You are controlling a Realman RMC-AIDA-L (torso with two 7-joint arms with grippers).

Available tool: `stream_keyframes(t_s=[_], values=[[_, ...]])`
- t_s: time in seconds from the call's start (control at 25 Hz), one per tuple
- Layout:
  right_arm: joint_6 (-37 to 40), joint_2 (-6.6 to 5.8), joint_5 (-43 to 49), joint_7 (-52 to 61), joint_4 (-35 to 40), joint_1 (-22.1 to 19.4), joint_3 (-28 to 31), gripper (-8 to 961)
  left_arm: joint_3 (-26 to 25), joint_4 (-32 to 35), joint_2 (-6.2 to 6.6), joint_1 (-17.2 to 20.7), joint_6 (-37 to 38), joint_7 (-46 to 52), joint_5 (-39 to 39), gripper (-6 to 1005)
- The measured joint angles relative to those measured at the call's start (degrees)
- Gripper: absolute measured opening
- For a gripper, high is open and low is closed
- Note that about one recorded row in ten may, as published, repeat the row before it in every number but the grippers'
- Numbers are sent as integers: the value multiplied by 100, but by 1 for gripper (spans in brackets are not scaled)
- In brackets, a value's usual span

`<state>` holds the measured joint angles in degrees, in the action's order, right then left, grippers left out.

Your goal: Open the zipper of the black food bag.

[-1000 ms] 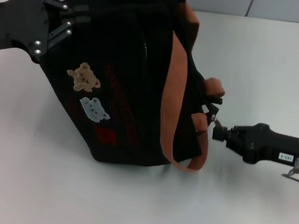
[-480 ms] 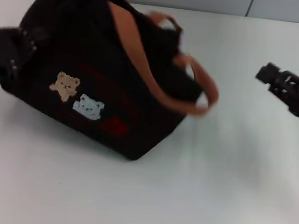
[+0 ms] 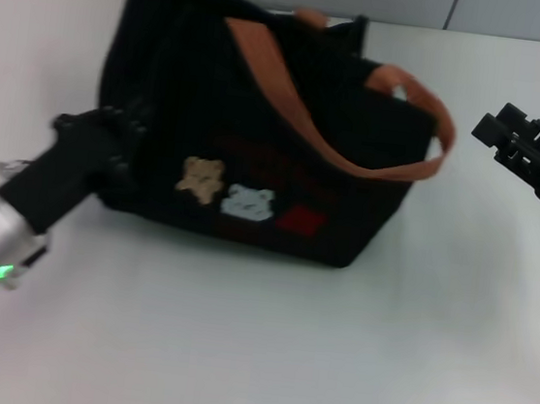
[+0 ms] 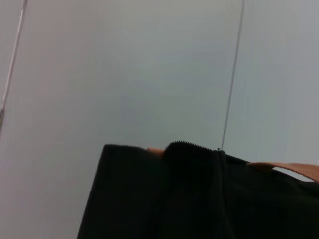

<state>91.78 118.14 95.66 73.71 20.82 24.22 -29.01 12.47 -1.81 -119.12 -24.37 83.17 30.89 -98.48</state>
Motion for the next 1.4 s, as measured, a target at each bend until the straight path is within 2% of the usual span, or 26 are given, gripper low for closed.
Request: stream_keyframes(t_s=[0.12, 0.32, 0.36, 0.56, 0.6, 0.72, 0.76, 0.8, 0.92, 1.0, 1.12, 1.2, 1.24, 1.28, 1.4], values=[[29, 6, -37, -5, -5, -15, 74, 643, -337, -643, -5, -336, -420, -386, 15, 72], [136, 7, -57, -6, -9, -145, 421, 665, -456, -1009, -6, -691, -881, -587, -26, 64], [195, 7, -57, -6, -10, -186, 504, 670, -439, -1127, -8, -934, -1193, -600, -57, 62], [507, -28, -58, -13, 13, -436, 803, 675, -456, -1011, 18, -823, -1040, -389, -90, 199], [632, -61, -48, -20, 46, -499, 808, 675, -285, -74, 50, -410, -40, 659, -270, 227], [757, -122, -26, -52, 61, -518, 783, 675, -189, 316, 52, -300, 270, 1006, -350, 323], [837, -159, 6, -105, 61, -521, 739, 676, 10, 909, 70, -123, 817, 1552, -507, 364], [1071, -227, 131, -249, 80, -526, 642, 676, 421, 1685, 136, 69, 1524, 2035, -693, 404], [1497, -280, 423, -564, 169, -526, 485, 676, 1104, 2423, 306, 271, 2476, 2360, -863, 527], [2192, -329, 1157, -1207, 331, -437, 105, 677, 1666, 2716, 473, 404, 3043, 2419, -896, 608], [2421, -331, 1612, -1486, 357, -317, -176, 677, 1886, 2770, 531, 435, 3099, 2437, -914, 729], [2443, -277, 1947, -1580, 348, -133, -366, 678, 2150, 2778, 532, 402, 3087, 2457, -1036, 770], [2443, -277, 1947, -1580, 348, -133, -366, 678, 2150, 2778, 532, 402, 3087, 2457, -1036, 790], [2398, -217, 2058, -1583, 342, -39, -385, 678, 2224, 2779, 500, 359, 3067, 2451, -1126, 810], [2375, -146, 2101, -1586, 369, 38, -404, 678, 2245, 2780, 473, 328, 3039, 2451, -1180, 850]])
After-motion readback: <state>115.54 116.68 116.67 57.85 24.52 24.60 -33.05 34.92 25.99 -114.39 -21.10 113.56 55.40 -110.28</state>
